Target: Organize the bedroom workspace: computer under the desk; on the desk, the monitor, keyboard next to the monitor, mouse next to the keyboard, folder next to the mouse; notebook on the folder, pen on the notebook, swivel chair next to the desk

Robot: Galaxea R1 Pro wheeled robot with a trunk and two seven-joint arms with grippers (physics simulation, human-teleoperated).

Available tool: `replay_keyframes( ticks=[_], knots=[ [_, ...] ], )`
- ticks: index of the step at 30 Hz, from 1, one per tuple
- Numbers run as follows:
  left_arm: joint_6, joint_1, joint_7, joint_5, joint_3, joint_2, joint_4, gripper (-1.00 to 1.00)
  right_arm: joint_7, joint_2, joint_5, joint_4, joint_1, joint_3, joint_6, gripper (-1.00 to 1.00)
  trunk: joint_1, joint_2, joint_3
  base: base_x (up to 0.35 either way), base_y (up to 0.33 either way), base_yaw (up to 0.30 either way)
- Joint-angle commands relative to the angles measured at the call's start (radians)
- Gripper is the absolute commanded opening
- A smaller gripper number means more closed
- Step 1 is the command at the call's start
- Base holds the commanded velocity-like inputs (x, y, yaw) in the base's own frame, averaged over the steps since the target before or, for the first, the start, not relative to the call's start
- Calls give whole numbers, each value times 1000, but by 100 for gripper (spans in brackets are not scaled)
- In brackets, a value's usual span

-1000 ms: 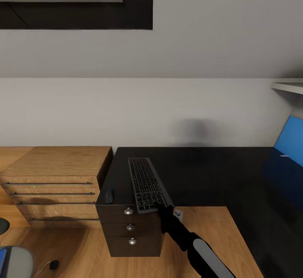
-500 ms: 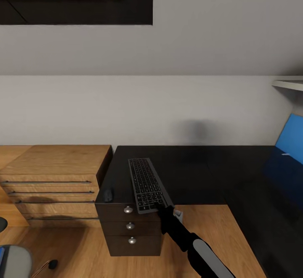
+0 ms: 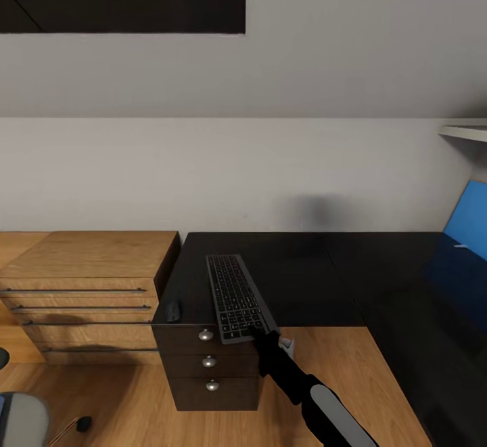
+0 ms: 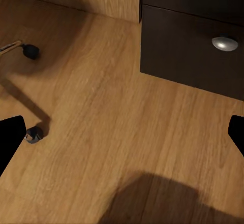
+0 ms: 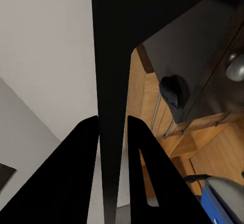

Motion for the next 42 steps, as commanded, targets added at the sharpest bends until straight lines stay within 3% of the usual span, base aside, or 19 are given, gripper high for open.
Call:
replay_keyframes(
  ticks=[1,2,3,18,42],
  knots=[
    [-6,-1,5,10,-6,1,0,100,5,-1,-10,0,-1,2,1,-100,0,-1,-1,0,0,0],
    [-5,-1,4,10,-6,1,0,100,5,-1,-10,0,-1,2,1,-100,0,-1,-1,0,0,0],
    [-5,-1,2,9,-8,1,0,100,4,-1,-10,0,-1,3,0,100,0,-1,-1,0,0,0],
    [-7,-1,0,9,-11,1,6,100,4,-1,-10,0,-1,2,-2,100,0,-1,-1,-25,0,0],
    [-8,-1,0,9,-11,1,7,100,3,0,-10,55,-1,-5,-5,100,0,-1,-1,-273,0,0]
  ],
)
